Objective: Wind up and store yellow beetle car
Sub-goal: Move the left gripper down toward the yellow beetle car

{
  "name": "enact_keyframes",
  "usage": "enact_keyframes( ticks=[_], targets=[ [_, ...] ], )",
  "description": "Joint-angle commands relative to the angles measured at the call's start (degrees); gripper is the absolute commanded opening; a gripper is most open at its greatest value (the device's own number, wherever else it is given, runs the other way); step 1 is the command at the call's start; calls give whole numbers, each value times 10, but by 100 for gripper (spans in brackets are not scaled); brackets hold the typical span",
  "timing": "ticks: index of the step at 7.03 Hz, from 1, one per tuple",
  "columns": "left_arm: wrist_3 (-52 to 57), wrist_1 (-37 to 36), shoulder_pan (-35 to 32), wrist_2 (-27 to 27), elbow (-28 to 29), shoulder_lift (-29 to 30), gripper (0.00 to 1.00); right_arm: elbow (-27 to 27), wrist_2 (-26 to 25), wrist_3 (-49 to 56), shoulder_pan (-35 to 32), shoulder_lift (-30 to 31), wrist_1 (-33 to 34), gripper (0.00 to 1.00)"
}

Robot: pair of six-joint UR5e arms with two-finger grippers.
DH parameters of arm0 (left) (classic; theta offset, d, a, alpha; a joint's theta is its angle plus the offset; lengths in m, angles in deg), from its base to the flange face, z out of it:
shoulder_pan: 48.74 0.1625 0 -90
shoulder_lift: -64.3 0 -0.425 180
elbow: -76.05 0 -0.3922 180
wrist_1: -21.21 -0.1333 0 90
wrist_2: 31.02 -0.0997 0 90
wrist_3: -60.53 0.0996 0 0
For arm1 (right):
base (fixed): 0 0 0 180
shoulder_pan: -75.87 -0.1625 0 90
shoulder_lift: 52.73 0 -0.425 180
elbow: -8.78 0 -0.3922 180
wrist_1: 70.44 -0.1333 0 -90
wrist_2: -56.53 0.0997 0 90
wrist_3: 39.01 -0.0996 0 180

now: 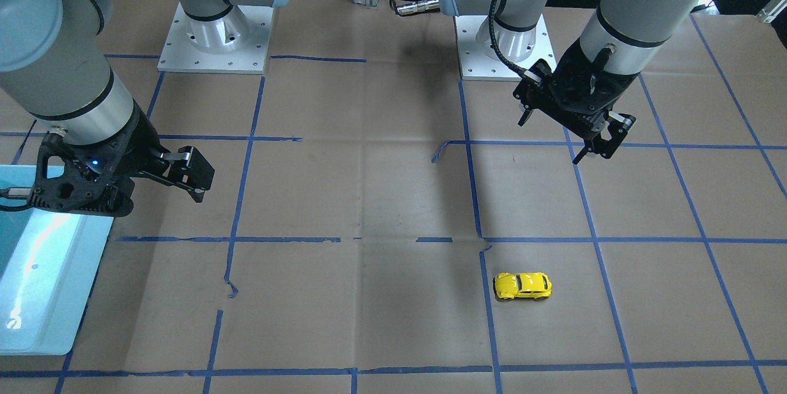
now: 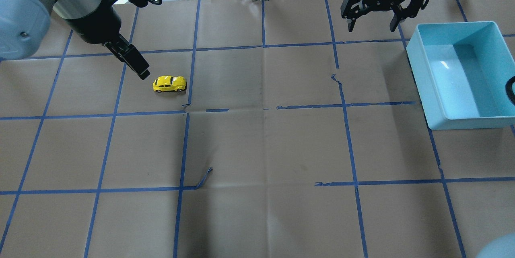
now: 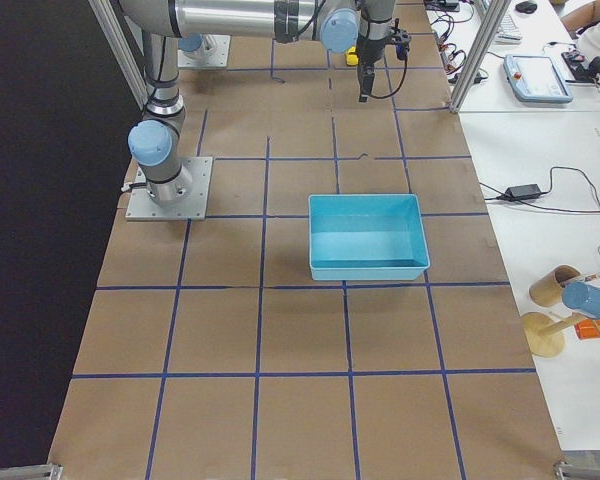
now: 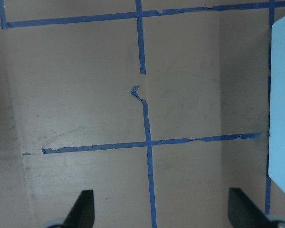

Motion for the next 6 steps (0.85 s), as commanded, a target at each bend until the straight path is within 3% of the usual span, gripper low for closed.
enact_keyframes(
  ticks=[1, 4, 6],
  targets=[
    [214, -15, 8, -4, -1, 30, 100, -2, -20, 14, -1, -5, 0, 100],
    [370, -88, 8, -6, -2, 108, 100, -2, -16, 8, -1, 2, 0, 100],
    [464, -189, 8, -8, -1, 181, 100, -4, -16, 9, -1, 2, 8, 100]
  ],
)
